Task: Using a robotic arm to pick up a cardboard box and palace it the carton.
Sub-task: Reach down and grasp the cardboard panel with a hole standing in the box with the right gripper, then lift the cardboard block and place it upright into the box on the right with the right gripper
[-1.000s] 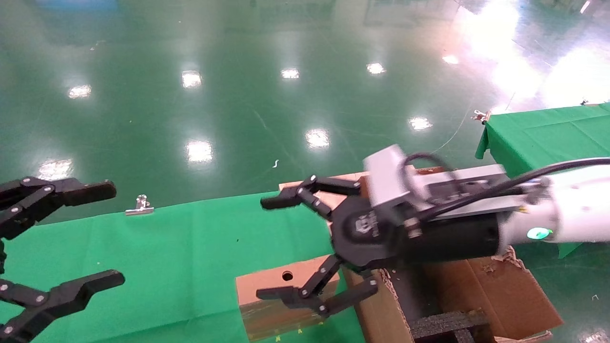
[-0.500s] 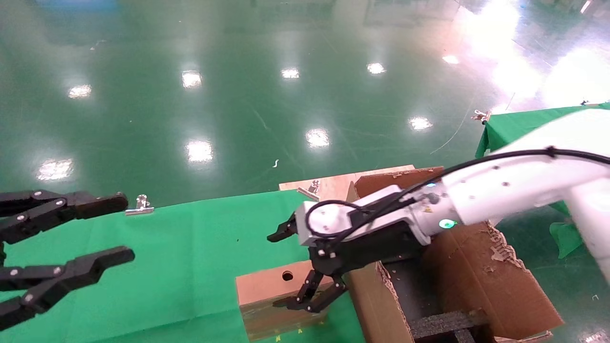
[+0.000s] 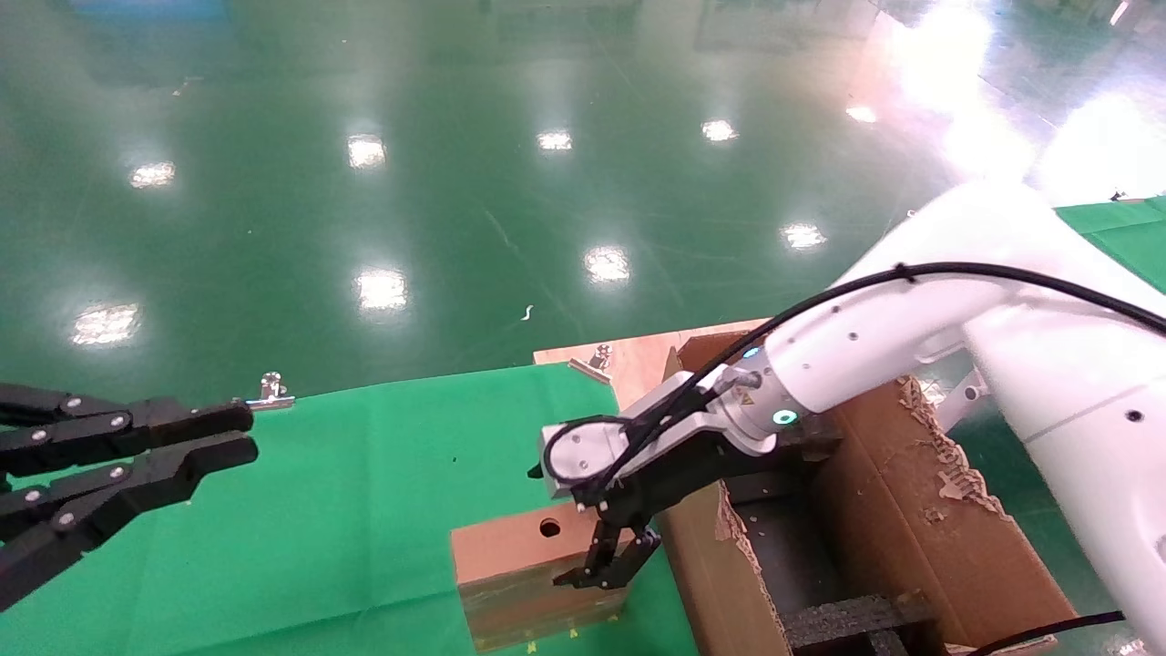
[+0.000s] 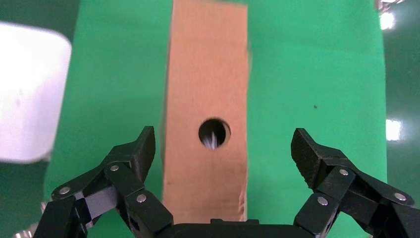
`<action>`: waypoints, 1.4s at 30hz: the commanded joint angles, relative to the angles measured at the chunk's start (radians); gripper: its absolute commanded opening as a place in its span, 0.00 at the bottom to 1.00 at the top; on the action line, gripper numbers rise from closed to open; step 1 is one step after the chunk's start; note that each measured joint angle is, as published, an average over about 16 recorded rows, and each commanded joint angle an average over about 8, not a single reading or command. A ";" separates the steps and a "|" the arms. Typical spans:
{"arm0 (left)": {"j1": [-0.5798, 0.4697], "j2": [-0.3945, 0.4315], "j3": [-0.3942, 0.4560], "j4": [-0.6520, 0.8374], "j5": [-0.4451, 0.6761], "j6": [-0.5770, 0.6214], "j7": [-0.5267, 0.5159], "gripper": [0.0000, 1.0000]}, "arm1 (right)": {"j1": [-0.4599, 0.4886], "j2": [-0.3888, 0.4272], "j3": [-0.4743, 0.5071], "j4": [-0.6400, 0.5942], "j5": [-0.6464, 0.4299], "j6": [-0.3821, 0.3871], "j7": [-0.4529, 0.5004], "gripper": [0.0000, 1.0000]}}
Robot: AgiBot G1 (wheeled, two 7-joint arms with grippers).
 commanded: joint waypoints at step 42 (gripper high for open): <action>0.000 0.000 0.000 0.000 0.000 0.000 0.000 1.00 | 0.041 -0.051 -0.057 -0.047 -0.057 0.001 -0.046 0.00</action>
